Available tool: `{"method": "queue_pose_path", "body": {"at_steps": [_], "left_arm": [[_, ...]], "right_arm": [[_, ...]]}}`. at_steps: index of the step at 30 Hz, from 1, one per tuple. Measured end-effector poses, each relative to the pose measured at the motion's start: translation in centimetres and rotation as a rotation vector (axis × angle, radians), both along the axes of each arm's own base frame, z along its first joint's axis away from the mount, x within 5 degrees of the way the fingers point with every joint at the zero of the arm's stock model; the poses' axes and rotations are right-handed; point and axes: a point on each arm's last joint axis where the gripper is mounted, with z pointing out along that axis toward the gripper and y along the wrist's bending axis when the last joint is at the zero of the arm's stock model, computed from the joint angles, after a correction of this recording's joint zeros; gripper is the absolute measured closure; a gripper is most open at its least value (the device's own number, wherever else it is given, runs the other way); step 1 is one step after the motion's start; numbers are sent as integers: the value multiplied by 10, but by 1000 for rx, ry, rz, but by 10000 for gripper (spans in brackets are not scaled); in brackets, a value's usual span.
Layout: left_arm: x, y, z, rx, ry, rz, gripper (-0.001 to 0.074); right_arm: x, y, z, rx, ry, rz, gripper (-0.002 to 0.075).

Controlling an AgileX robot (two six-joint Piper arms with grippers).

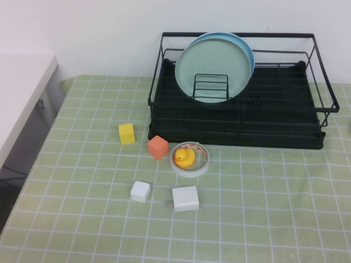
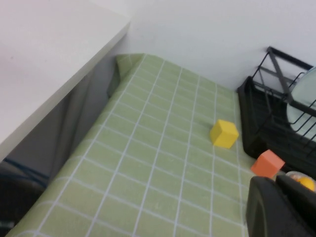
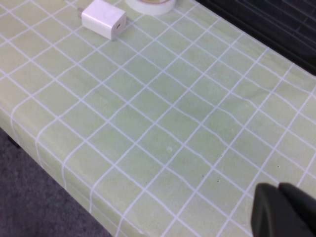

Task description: Place plate on rack

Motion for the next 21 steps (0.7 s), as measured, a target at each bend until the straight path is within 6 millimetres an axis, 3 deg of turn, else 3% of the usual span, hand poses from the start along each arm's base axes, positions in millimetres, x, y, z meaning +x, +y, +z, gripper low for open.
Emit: {"method": "queue_pose_path", "body": {"at_steps": [6,14,21], "left_arm": [[1,-3,0,-4,-42,-31,736],[0,-6,-4,126,-28,-75,736],[-6,-5,-20,121,-49,-67,736]], "right_arm": [[0,0,0,1,1,-1,726],[0,0,0,2,1,-1,726],[0,0,0,2,1,-1,726]]}}
